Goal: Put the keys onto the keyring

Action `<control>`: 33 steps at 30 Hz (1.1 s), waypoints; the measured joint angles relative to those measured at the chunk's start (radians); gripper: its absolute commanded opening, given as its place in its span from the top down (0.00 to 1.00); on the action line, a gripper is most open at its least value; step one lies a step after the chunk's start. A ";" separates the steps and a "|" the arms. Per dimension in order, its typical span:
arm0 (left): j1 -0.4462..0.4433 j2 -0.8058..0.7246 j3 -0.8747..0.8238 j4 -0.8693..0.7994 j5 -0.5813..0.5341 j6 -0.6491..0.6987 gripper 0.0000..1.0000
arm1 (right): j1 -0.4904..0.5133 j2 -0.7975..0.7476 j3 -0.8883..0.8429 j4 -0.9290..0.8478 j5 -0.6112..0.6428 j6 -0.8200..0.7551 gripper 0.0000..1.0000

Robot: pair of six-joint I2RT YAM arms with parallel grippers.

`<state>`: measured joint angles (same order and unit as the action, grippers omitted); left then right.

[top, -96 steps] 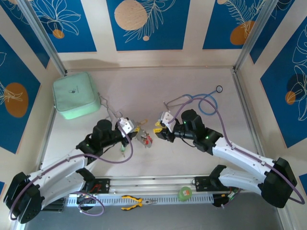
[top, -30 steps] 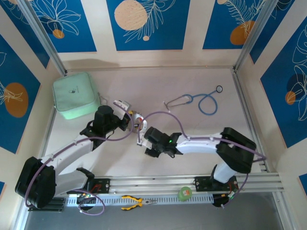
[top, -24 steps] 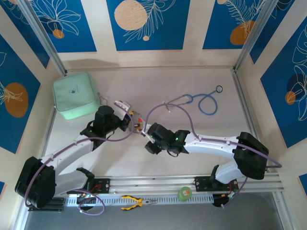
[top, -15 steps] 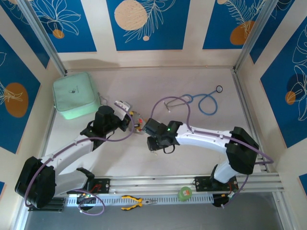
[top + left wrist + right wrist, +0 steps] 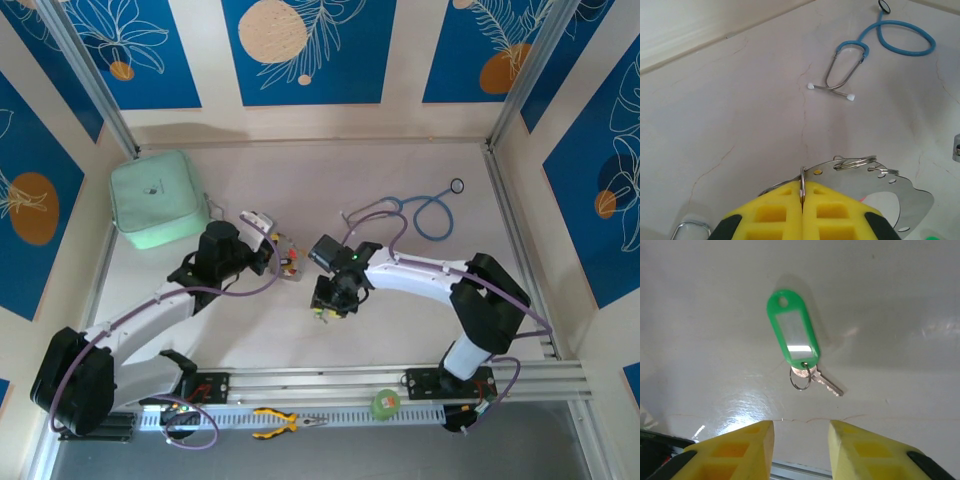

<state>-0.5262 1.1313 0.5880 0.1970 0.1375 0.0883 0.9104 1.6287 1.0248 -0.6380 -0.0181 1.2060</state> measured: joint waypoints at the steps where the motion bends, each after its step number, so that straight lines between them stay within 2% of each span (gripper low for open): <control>1: 0.000 -0.002 0.000 -0.001 0.000 0.000 1.00 | 0.000 0.008 0.000 -0.006 -0.006 0.026 0.67; 13: -0.001 -0.018 0.000 -0.008 0.008 0.000 1.00 | 0.006 0.085 0.003 0.030 -0.029 0.210 0.68; 33: -0.001 -0.024 0.000 -0.023 0.019 0.000 1.00 | 0.001 0.130 0.014 0.095 -0.039 0.256 0.79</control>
<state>-0.5270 1.1069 0.5884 0.1741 0.1570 0.0883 0.9112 1.7592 1.0386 -0.5426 -0.0566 1.4624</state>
